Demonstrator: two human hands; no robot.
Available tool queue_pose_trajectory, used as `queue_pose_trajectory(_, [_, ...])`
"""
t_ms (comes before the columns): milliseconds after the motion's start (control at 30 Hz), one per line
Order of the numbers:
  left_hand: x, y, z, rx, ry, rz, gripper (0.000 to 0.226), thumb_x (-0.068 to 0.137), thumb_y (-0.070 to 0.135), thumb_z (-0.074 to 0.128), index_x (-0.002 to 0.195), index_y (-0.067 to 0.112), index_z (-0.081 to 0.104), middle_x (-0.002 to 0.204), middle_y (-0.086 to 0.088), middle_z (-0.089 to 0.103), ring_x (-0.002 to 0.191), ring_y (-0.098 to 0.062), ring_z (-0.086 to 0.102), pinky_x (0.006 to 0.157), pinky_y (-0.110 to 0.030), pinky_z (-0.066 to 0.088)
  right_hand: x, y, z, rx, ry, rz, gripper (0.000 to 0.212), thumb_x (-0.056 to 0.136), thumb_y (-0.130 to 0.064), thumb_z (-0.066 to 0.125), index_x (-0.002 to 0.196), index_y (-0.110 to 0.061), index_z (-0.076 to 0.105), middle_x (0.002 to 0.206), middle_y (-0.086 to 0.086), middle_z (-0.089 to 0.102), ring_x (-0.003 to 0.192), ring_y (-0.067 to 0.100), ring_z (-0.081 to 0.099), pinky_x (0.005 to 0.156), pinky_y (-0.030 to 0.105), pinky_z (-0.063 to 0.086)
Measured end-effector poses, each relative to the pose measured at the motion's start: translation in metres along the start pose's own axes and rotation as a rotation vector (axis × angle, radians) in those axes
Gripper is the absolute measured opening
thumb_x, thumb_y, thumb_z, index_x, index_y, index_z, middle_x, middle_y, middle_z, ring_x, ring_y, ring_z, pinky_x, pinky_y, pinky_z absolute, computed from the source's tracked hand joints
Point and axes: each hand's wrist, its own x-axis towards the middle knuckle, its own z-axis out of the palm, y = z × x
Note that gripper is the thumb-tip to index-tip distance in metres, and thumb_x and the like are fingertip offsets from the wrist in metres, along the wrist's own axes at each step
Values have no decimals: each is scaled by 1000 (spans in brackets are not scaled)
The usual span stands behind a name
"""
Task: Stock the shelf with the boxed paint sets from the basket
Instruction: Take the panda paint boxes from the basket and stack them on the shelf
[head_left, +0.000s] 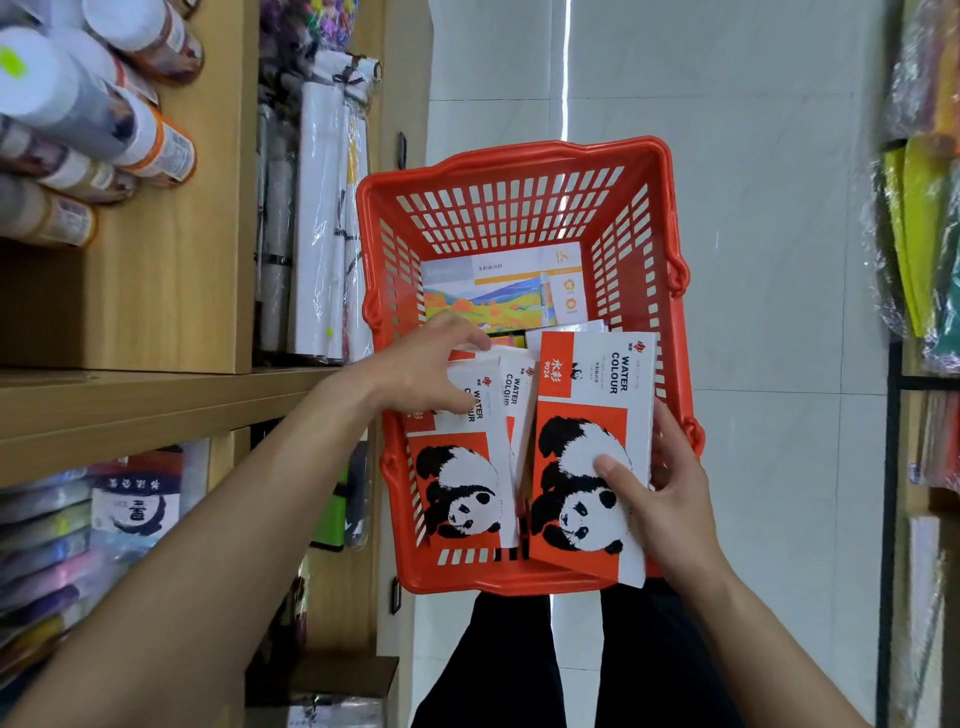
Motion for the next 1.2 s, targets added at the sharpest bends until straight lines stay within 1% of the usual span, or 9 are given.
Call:
queue_pose_trajectory(133, [-15,1,-10,12,-26,-40,91,74,20,74,155,22,33,160,1,30,145,-17,33,116,-27,29,0,-2,1,0,1,2,73,92,-9,78,150,-40,49,136,-12,70,123,6,67,96,35,61])
queue_pose_trajectory(233, [-29,-3,-8,-141,37,-19,82,74,20,79,147,31,44,149,11,47,136,-13,45,114,-31,37,1,-3,1,21,2,14,71,92,-10,77,150,-39,49,136,-11,70,124,10,68,98,42,59])
queue_pose_trajectory(367, [-43,-3,16,-436,250,-54,69,73,30,87,132,39,52,134,15,55,120,-12,58,97,-32,53,2,-7,3,53,3,13,71,93,-10,76,152,-39,48,136,-12,70,123,7,68,92,34,63])
queue_pose_trajectory(533, [-34,2,50,-716,525,-154,79,82,26,82,149,31,40,133,7,57,114,-9,63,89,-29,55,11,-10,10,43,2,10,74,91,-12,79,151,-43,47,133,-16,71,119,6,71,90,34,63])
queue_pose_trajectory(667, [-25,4,69,-792,431,-108,83,82,-4,68,151,28,34,134,6,56,98,5,68,73,-17,55,19,-7,11,16,48,13,69,93,-12,77,149,-40,50,130,-15,73,117,7,72,99,44,60])
queue_pose_trajectory(867, [-24,6,90,-755,441,-168,87,79,23,82,147,38,30,133,11,59,110,4,63,98,-30,52,19,-2,14,-12,55,-19,66,92,-9,77,149,-32,53,134,-13,71,119,6,71,101,36,59])
queue_pose_trajectory(967, [-30,9,100,-702,395,-182,72,81,22,82,138,35,40,113,18,65,96,11,64,85,-19,53,19,-1,14,-20,50,-32,65,92,-8,78,148,-30,54,133,-14,71,118,3,70,98,28,60])
queue_pose_trajectory(1067, [-28,9,107,-708,398,-158,77,83,20,80,145,35,36,119,14,65,103,6,62,79,-7,47,19,-3,14,-31,29,-37,68,91,-9,79,149,-34,52,131,-19,71,117,0,70,92,22,60])
queue_pose_trajectory(1200, [-34,16,106,-726,490,-161,80,83,19,79,148,34,36,121,9,67,106,-3,66,84,-16,51,17,-9,13,-37,29,-39,66,91,-11,79,149,-32,54,130,-16,72,113,1,72,89,20,61])
